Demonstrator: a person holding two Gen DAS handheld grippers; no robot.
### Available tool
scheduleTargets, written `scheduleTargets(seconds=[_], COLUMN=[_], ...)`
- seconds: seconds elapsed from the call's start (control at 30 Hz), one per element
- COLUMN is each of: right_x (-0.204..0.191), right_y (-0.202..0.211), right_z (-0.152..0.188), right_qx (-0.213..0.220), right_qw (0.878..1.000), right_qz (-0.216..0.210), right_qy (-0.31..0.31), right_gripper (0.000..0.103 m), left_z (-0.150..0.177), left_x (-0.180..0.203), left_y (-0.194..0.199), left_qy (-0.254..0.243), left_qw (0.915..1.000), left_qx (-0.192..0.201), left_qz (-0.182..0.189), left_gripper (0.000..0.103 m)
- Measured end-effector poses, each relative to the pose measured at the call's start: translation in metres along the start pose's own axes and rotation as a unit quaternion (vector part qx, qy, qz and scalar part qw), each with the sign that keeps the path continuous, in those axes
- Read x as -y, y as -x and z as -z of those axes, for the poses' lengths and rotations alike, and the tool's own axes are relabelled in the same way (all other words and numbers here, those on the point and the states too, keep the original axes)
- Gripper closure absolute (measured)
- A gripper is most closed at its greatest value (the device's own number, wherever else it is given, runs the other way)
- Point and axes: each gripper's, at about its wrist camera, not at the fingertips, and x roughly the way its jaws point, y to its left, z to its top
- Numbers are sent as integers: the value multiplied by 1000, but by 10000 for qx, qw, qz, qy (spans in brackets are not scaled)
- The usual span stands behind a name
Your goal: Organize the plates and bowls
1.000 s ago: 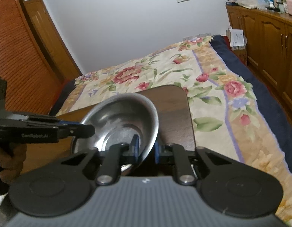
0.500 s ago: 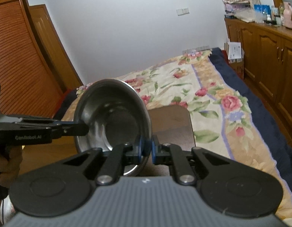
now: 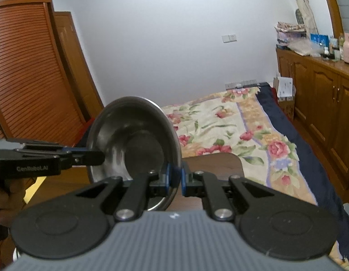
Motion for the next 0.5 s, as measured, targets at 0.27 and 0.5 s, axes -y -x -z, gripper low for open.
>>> scheduleTargets(seconds=[0.27,0.5], right_x=[-18,-29], right_y=[15,23], right_z=[-2,3], right_qx=[94,136], right_qw=[9999,9996], right_qz=[-6,-15], right_qy=[137,246], right_gripper=[92,92], left_z=[7,17], left_x=[4,5], left_y=[34,57], left_qy=[-18,-23], left_qw=[9998,9996], left_qx=[180,280], left_qz=[-30,-51], left_gripper=[92,92])
